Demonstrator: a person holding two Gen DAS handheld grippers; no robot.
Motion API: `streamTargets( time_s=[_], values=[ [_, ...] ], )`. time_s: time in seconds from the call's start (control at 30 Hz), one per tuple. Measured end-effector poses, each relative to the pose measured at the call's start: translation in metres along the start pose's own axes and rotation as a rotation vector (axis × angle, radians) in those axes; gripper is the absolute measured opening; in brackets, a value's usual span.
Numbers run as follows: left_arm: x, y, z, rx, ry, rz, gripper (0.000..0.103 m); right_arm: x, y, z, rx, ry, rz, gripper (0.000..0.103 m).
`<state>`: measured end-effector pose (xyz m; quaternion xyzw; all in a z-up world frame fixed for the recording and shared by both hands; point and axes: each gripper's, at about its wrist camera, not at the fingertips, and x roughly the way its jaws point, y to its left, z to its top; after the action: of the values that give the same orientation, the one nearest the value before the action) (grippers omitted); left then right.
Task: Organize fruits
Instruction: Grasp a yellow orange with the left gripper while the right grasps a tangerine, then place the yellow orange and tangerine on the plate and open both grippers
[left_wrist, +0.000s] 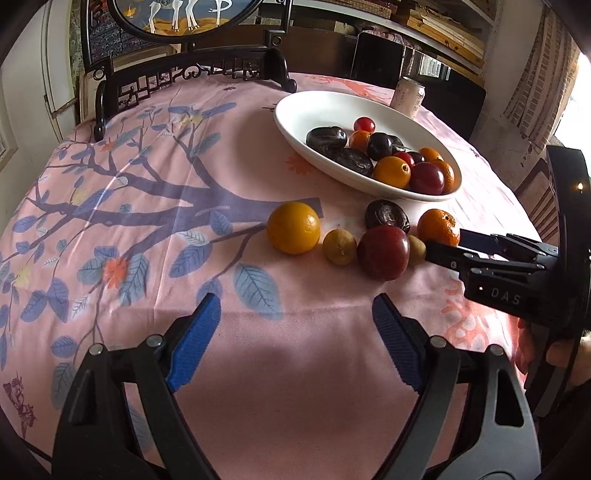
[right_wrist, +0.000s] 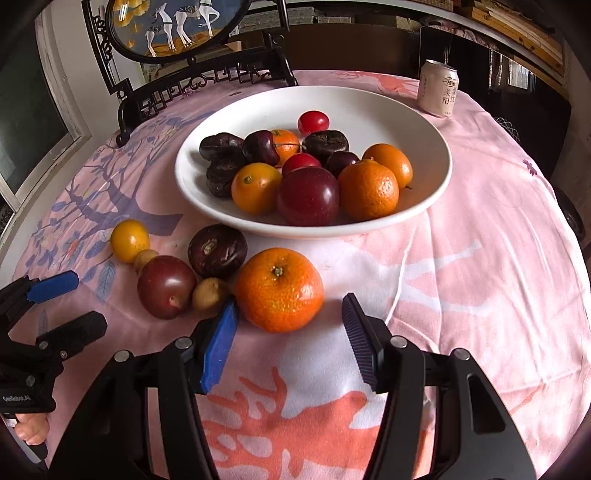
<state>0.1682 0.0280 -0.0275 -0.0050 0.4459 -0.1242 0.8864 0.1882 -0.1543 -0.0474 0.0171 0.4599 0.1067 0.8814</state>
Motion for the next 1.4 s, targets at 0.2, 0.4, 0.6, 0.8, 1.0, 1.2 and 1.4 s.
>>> streamTargets(
  time_s=[0.2, 0.4, 0.6, 0.8, 1.0, 1.2, 1.4],
  values=[
    [0.009, 0.001, -0.001, -0.004, 0.017, 0.019, 0.086, -0.002, -0.001, -0.001, 0.006, -0.009, 0.043, 0.046],
    [0.013, 0.006, 0.002, -0.019, 0.026, 0.068, 0.086, -0.019, -0.007, -0.004, 0.035, -0.050, 0.087, 0.046],
    [0.025, 0.005, 0.012, 0.022, 0.070, 0.119, 0.085, -0.030, -0.008, -0.004, 0.032, -0.074, 0.142, 0.046],
    [0.042, 0.002, 0.032, 0.078, 0.084, 0.145, 0.080, -0.037, -0.008, -0.003, 0.024, -0.090, 0.164, 0.046],
    [0.052, -0.003, 0.045, 0.141, 0.061, 0.115, 0.069, -0.036, -0.011, -0.003, 0.028, -0.081, 0.171, 0.046],
    [0.051, -0.015, 0.045, 0.189, 0.054, 0.070, 0.038, -0.038, -0.010, -0.003, 0.026, -0.091, 0.162, 0.046],
    [0.040, -0.012, 0.041, 0.133, 0.073, 0.069, 0.038, -0.039, -0.011, -0.004, 0.030, -0.106, 0.149, 0.046]
  ],
)
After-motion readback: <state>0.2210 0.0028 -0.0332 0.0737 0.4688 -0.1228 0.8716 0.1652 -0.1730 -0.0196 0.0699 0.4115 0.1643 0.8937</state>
